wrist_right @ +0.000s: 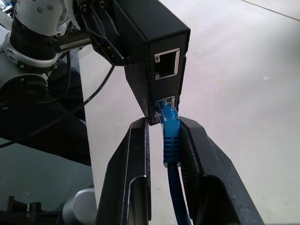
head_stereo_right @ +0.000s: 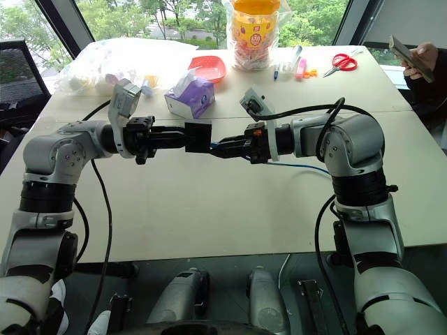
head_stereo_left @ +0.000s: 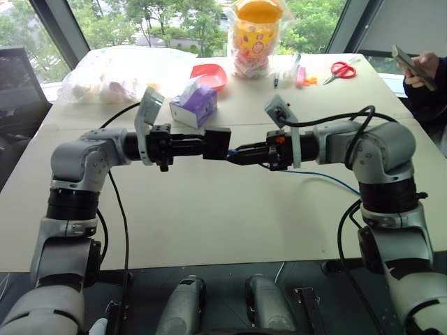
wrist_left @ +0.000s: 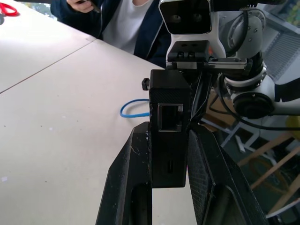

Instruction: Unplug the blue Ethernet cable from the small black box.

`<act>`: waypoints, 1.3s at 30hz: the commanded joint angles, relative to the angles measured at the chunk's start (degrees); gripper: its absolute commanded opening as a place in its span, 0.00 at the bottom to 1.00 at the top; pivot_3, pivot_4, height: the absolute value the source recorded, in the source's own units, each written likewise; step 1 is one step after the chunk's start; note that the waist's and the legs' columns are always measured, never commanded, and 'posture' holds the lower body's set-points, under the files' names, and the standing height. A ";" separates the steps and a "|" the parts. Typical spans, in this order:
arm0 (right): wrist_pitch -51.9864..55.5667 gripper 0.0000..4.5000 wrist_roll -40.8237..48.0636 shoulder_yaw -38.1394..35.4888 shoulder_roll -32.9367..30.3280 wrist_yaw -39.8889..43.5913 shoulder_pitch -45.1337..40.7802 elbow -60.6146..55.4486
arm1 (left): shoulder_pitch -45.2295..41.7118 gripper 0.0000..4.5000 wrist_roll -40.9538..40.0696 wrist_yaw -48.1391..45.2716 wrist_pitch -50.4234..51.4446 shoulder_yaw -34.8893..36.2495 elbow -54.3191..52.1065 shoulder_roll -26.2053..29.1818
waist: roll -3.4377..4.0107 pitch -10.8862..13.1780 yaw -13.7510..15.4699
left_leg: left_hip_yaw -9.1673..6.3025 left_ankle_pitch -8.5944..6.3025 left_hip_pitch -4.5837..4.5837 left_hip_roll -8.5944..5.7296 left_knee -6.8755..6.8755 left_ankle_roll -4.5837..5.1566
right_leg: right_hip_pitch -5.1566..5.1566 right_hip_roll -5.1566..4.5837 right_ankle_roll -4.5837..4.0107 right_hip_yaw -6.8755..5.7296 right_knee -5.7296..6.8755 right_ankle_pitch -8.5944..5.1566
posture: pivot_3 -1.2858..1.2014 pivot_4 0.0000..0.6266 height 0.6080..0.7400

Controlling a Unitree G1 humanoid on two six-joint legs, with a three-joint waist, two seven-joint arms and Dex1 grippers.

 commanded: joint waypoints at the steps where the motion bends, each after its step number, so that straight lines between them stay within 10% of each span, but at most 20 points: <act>1: 2.93 0.16 2.99 -1.84 -1.13 0.46 -2.74 -0.41 | 0.20 0.10 -1.80 -2.02 0.63 0.20 -2.50 1.36 | 0.00 0.00 -0.03 | 0.00 0.00 0.00 0.00 0.00 0.00 | 0.00 0.00 0.00 0.00 0.00 0.00 | 0.52 0.24 1.00; 39: 7.52 0.01 6.53 1.90 -2.22 1.74 -5.94 0.56 | 2.65 0.10 -1.26 -4.21 -1.08 -1.35 -4.53 2.80 | 0.00 0.00 -0.02 | 0.00 0.00 -0.02 0.02 0.00 0.00 | -0.02 0.01 -0.01 0.00 -0.01 0.00 | 0.52 0.24 1.00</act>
